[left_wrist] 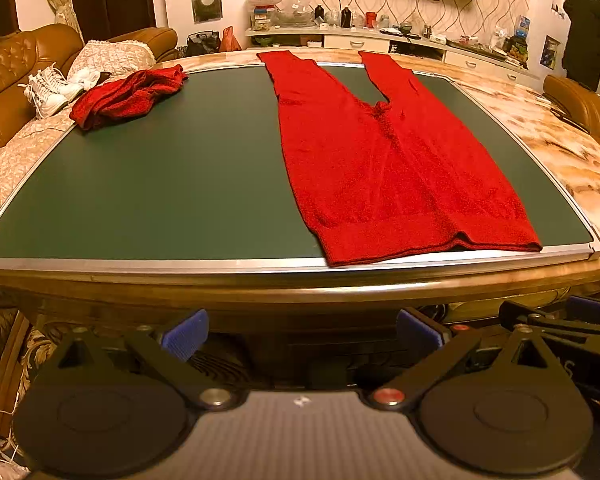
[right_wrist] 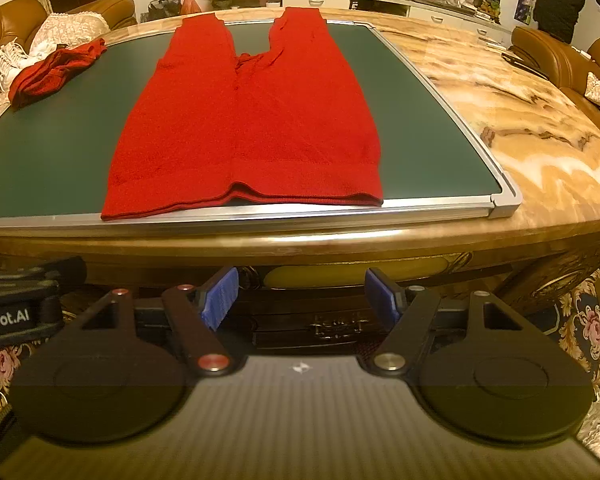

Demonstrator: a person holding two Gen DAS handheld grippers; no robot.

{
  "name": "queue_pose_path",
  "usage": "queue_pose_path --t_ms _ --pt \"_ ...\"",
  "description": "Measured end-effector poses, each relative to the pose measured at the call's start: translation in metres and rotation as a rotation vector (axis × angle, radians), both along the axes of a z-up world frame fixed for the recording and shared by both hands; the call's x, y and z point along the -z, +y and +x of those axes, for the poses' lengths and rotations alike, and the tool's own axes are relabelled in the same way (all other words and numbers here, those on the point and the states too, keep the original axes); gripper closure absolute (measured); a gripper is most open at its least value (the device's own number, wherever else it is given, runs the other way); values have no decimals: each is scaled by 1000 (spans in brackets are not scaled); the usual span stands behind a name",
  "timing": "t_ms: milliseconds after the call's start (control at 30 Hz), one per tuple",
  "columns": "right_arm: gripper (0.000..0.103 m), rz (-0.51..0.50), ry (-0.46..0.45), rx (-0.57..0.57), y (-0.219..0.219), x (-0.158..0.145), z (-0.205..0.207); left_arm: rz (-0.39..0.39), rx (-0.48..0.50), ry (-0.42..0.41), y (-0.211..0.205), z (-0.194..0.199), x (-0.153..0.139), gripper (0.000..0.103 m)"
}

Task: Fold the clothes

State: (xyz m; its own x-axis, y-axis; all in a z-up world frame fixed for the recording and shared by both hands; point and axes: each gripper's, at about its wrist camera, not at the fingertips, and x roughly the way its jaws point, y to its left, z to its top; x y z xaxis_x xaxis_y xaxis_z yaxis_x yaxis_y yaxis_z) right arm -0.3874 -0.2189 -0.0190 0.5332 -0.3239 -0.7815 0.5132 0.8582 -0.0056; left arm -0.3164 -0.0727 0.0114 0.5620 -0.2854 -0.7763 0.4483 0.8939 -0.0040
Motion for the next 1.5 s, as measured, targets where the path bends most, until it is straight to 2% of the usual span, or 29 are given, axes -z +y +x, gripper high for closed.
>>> queue_pose_path --t_ms 1500 --pt "25 2 6 0 0 0 2 10 5 15 -1 1 3 0"
